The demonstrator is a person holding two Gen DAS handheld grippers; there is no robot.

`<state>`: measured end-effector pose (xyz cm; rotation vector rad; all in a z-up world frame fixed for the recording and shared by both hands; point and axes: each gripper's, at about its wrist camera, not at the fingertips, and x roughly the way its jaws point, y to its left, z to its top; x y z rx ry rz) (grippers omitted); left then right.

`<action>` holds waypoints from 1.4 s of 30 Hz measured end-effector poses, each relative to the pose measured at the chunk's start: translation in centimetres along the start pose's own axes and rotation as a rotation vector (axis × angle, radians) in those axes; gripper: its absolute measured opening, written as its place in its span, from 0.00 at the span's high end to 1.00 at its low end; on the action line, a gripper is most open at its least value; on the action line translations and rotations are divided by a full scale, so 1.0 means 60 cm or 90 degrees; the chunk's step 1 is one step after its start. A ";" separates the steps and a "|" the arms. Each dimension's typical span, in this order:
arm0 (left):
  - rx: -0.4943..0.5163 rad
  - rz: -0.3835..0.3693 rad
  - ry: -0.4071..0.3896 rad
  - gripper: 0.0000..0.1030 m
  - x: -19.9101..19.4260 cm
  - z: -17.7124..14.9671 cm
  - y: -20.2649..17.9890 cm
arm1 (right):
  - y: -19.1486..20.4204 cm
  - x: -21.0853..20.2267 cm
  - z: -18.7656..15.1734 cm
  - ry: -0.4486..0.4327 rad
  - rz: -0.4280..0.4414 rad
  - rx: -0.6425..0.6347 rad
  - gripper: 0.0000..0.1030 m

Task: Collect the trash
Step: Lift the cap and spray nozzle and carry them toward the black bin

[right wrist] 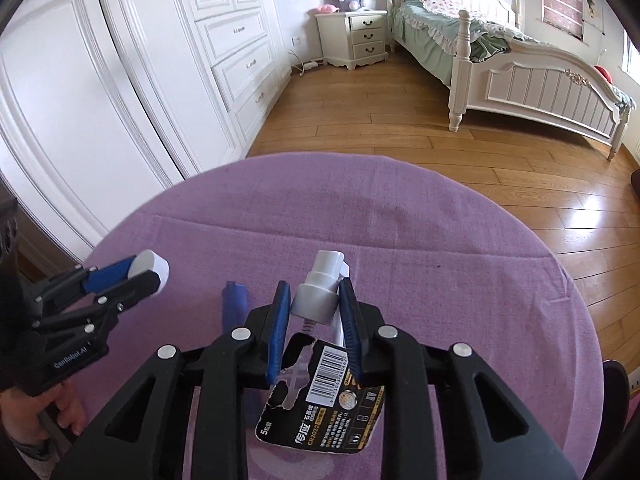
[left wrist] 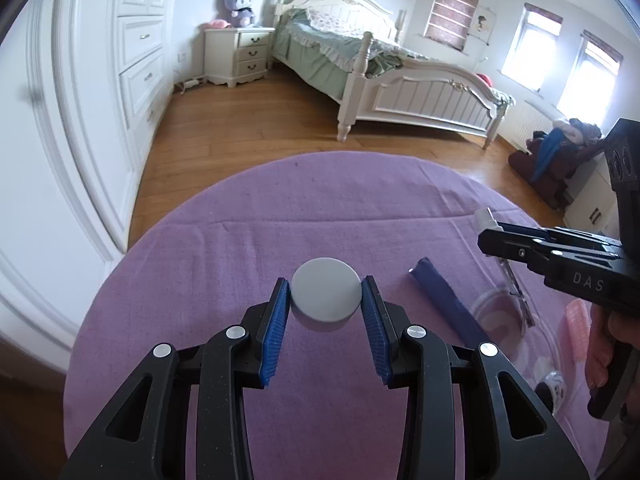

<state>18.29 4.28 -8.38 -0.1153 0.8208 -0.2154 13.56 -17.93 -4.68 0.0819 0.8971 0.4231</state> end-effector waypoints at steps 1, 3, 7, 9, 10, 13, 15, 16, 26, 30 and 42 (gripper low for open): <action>-0.004 -0.007 -0.008 0.64 -0.010 0.001 0.001 | -0.001 -0.013 0.000 -0.016 0.028 0.013 0.76; -0.010 -0.020 -0.026 0.64 -0.032 -0.001 -0.004 | -0.005 -0.037 0.002 -0.045 0.092 0.043 0.76; -0.006 -0.045 -0.051 0.64 -0.069 -0.004 -0.027 | -0.009 -0.076 0.000 -0.088 0.188 0.097 0.76; -0.002 -0.052 -0.059 0.64 -0.084 -0.007 -0.038 | -0.011 -0.094 -0.003 -0.102 0.209 0.111 0.76; -0.001 -0.056 -0.063 0.64 -0.092 -0.008 -0.044 | -0.011 -0.103 -0.005 -0.108 0.215 0.115 0.76; 0.004 -0.065 -0.073 0.64 -0.112 -0.014 -0.060 | -0.013 -0.127 -0.005 -0.130 0.222 0.119 0.76; 0.007 -0.070 -0.079 0.64 -0.125 -0.018 -0.071 | -0.018 -0.142 -0.007 -0.148 0.226 0.121 0.76; 0.009 -0.072 -0.081 0.64 -0.131 -0.019 -0.074 | -0.019 -0.150 -0.007 -0.160 0.223 0.117 0.76; 0.028 -0.084 -0.085 0.64 -0.163 -0.036 -0.117 | 0.010 -0.202 -0.016 -0.250 0.102 0.011 0.76; 0.036 -0.084 -0.086 0.64 -0.170 -0.037 -0.124 | 0.006 -0.221 -0.027 -0.270 0.095 0.000 0.76; 0.079 -0.108 -0.112 0.64 -0.201 -0.033 -0.185 | -0.068 -0.277 -0.088 -0.283 0.138 0.095 0.76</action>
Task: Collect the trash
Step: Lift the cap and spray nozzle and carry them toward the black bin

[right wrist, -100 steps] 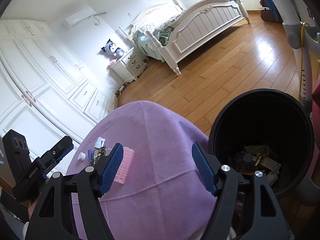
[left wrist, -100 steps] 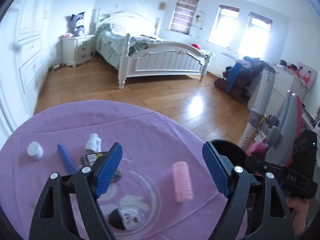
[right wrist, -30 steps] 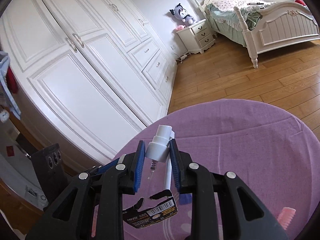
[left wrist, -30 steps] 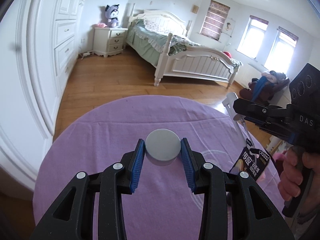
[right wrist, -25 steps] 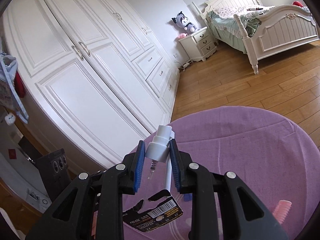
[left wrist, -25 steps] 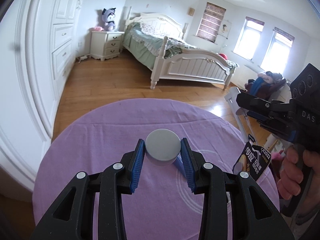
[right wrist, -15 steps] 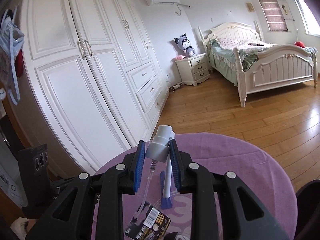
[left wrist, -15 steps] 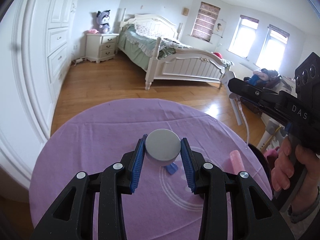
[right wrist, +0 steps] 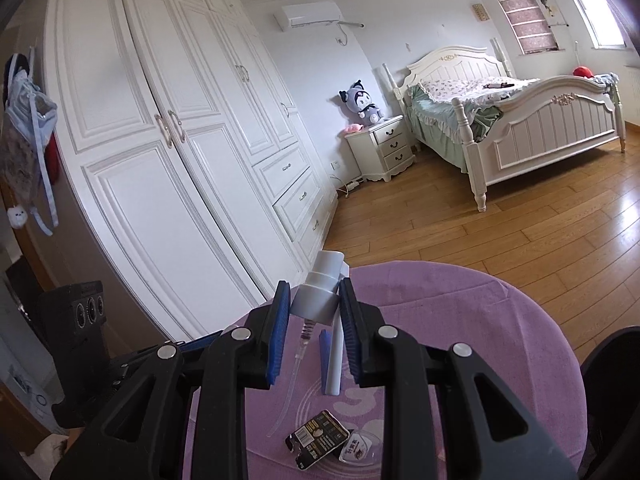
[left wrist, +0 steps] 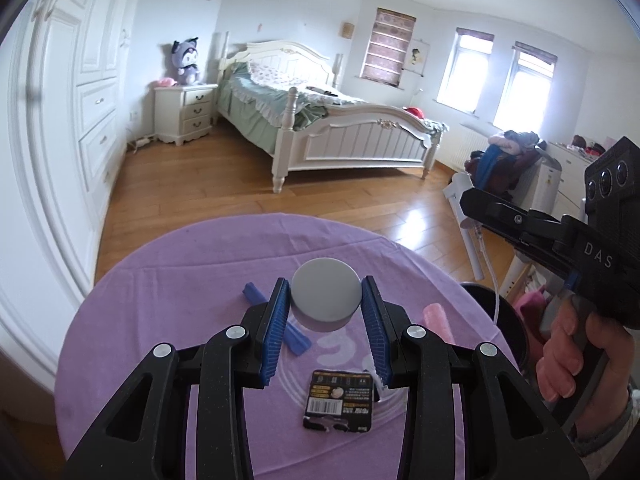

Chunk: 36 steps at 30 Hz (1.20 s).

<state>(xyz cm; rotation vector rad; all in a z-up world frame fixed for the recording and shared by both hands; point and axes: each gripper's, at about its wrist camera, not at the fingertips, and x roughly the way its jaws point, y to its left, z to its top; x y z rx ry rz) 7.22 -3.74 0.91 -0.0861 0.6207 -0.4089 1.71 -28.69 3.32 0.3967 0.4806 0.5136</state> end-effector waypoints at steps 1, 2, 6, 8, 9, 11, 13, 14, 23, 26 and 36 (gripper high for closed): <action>0.003 -0.006 -0.001 0.64 0.001 0.001 -0.008 | -0.009 -0.009 0.000 -0.004 -0.002 0.010 0.76; 0.004 -0.015 -0.002 0.64 0.005 0.002 -0.013 | -0.018 -0.020 -0.001 -0.009 -0.005 0.020 0.76; 0.010 -0.053 -0.005 0.64 0.016 0.001 -0.052 | -0.058 -0.058 -0.005 -0.029 -0.020 0.062 0.76; 0.014 -0.071 -0.004 0.64 0.023 0.001 -0.072 | -0.077 -0.076 -0.009 -0.039 -0.032 0.074 0.76; 0.017 -0.080 -0.001 0.64 0.028 0.001 -0.084 | -0.086 -0.085 -0.011 -0.045 -0.040 0.078 0.76; 0.024 -0.095 0.002 0.64 0.038 0.001 -0.108 | -0.103 -0.104 -0.016 -0.055 -0.066 0.080 0.76; 0.032 -0.113 0.006 0.64 0.051 0.003 -0.135 | -0.121 -0.120 -0.020 -0.064 -0.090 0.083 0.76; 0.036 -0.123 0.008 0.64 0.058 0.003 -0.149 | -0.130 -0.129 -0.024 -0.068 -0.101 0.086 0.76; 0.060 -0.203 0.063 0.64 0.139 -0.013 -0.271 | -0.223 -0.191 -0.053 -0.087 -0.183 0.127 0.76; 0.065 -0.223 0.086 0.64 0.172 -0.019 -0.307 | -0.259 -0.202 -0.066 -0.084 -0.205 0.156 0.76; 0.075 -0.261 0.159 0.64 0.270 -0.045 -0.402 | -0.361 -0.225 -0.120 -0.073 -0.237 0.243 0.76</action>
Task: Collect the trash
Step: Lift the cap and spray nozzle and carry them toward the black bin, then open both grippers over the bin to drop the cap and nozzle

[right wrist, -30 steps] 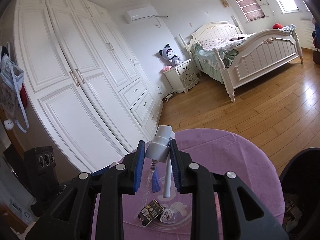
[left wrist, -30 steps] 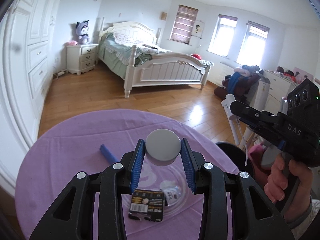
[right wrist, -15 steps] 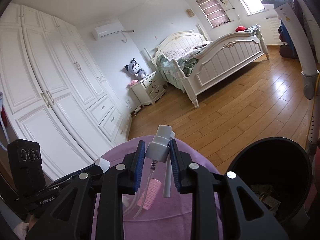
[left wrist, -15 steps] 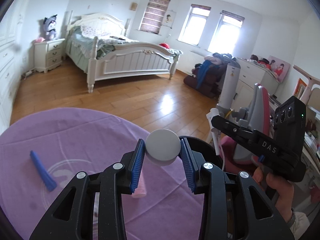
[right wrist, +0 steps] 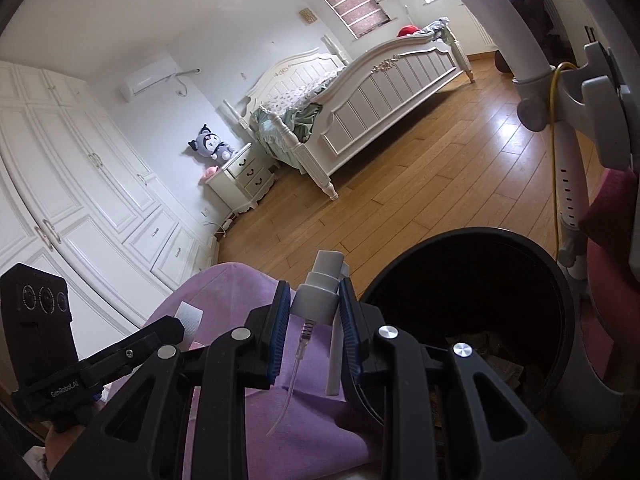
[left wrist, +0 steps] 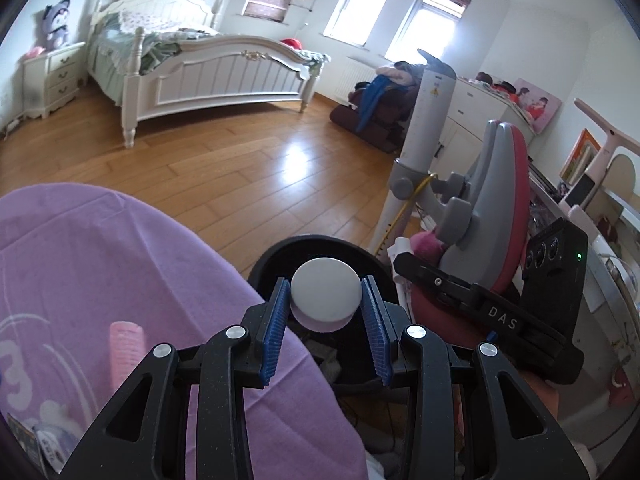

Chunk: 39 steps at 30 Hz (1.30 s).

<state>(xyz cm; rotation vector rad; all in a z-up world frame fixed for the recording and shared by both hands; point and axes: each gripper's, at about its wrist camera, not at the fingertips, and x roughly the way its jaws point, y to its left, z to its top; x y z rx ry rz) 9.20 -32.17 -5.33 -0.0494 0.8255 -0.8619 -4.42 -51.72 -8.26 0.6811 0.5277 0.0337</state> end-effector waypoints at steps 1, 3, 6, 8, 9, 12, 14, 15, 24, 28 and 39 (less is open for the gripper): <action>0.001 -0.002 0.005 0.64 0.010 0.001 -0.004 | -0.010 0.001 -0.001 0.001 -0.002 0.006 0.76; 0.002 -0.004 0.013 0.64 0.028 0.005 -0.013 | -0.024 0.004 -0.003 0.004 -0.005 0.016 0.76; 0.006 -0.007 0.022 0.64 0.049 0.007 -0.023 | -0.043 0.003 -0.008 0.008 -0.003 0.029 0.76; 0.010 -0.009 0.029 0.64 0.062 0.008 -0.031 | -0.055 0.003 -0.010 0.011 -0.005 0.037 0.76; 0.013 -0.009 0.033 0.64 0.068 0.009 -0.033 | -0.063 0.002 -0.011 0.012 -0.006 0.040 0.76; 0.017 -0.011 0.044 0.64 0.087 0.010 -0.041 | -0.077 0.005 -0.015 0.017 -0.008 0.050 0.76; 0.019 -0.011 0.050 0.64 0.099 0.011 -0.045 | -0.081 0.007 -0.017 0.021 -0.011 0.054 0.76; 0.019 -0.012 0.053 0.64 0.105 0.010 -0.048 | -0.084 0.008 -0.016 0.022 -0.012 0.057 0.76; 0.025 -0.014 0.069 0.64 0.142 0.012 -0.061 | -0.106 0.013 -0.015 0.028 -0.018 0.069 0.76; 0.027 -0.014 0.072 0.64 0.150 0.014 -0.064 | -0.106 0.015 -0.017 0.031 -0.018 0.071 0.76; 0.030 -0.016 0.080 0.64 0.163 0.012 -0.068 | -0.111 0.017 -0.018 0.034 -0.022 0.075 0.76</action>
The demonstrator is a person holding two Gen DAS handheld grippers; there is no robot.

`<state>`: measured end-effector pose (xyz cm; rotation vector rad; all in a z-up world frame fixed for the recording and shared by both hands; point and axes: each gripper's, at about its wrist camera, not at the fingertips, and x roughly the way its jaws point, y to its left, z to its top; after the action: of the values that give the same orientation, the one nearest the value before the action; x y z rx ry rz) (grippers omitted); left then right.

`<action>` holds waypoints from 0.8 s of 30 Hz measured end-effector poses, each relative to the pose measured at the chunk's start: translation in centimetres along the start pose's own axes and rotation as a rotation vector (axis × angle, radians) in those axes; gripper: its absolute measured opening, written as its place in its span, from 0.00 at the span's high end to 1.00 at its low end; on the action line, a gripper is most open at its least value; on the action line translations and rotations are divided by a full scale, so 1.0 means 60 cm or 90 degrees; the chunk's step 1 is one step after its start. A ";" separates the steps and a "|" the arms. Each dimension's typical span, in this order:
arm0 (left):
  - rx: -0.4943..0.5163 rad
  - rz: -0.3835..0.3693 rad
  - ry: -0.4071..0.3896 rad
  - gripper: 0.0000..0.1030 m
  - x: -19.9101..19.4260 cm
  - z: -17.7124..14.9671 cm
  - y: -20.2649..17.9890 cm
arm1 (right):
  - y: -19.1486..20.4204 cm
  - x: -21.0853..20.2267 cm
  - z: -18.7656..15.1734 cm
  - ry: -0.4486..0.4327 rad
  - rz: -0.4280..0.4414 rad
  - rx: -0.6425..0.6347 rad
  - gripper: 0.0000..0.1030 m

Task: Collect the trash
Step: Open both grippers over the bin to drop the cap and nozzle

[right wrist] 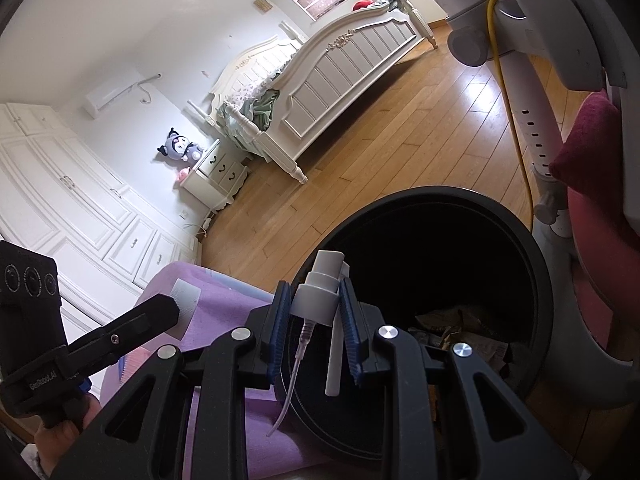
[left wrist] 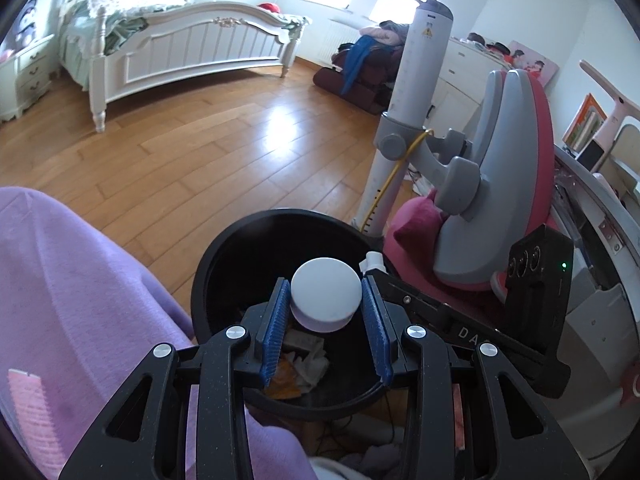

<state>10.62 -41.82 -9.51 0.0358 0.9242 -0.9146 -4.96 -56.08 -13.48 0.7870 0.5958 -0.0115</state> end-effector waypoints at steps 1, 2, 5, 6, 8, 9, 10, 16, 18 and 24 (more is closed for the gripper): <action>0.000 0.000 0.000 0.64 0.000 0.000 0.000 | 0.000 0.000 0.000 0.000 0.000 0.000 0.76; 0.000 0.000 0.001 0.64 0.001 0.000 0.000 | 0.000 0.000 0.000 0.001 -0.001 0.000 0.76; 0.002 -0.001 0.001 0.64 0.002 0.000 0.000 | -0.002 0.001 0.000 0.001 -0.001 0.001 0.76; 0.002 -0.001 0.002 0.64 0.002 0.000 0.000 | -0.002 0.001 -0.001 0.002 -0.002 0.001 0.76; 0.001 -0.001 0.002 0.64 0.003 0.000 0.000 | -0.003 0.001 0.000 0.002 -0.002 0.001 0.76; 0.001 -0.001 0.002 0.64 0.003 0.001 0.000 | -0.004 0.002 0.000 0.002 -0.002 0.001 0.76; 0.001 -0.001 0.002 0.64 0.003 0.000 0.000 | -0.005 0.001 -0.001 0.002 -0.002 0.001 0.76; 0.001 -0.002 0.002 0.64 0.003 0.000 0.001 | -0.004 0.001 0.000 0.002 -0.002 0.001 0.75; 0.001 -0.003 0.004 0.64 0.004 0.000 0.002 | -0.006 0.004 -0.002 0.004 -0.003 0.003 0.74; -0.005 0.012 0.003 0.49 0.002 0.002 0.002 | -0.010 0.004 -0.005 0.007 -0.005 0.014 0.66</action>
<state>10.79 -41.85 -9.57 0.0407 0.9298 -0.8934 -5.07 -56.28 -14.17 0.8066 0.6103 -0.0201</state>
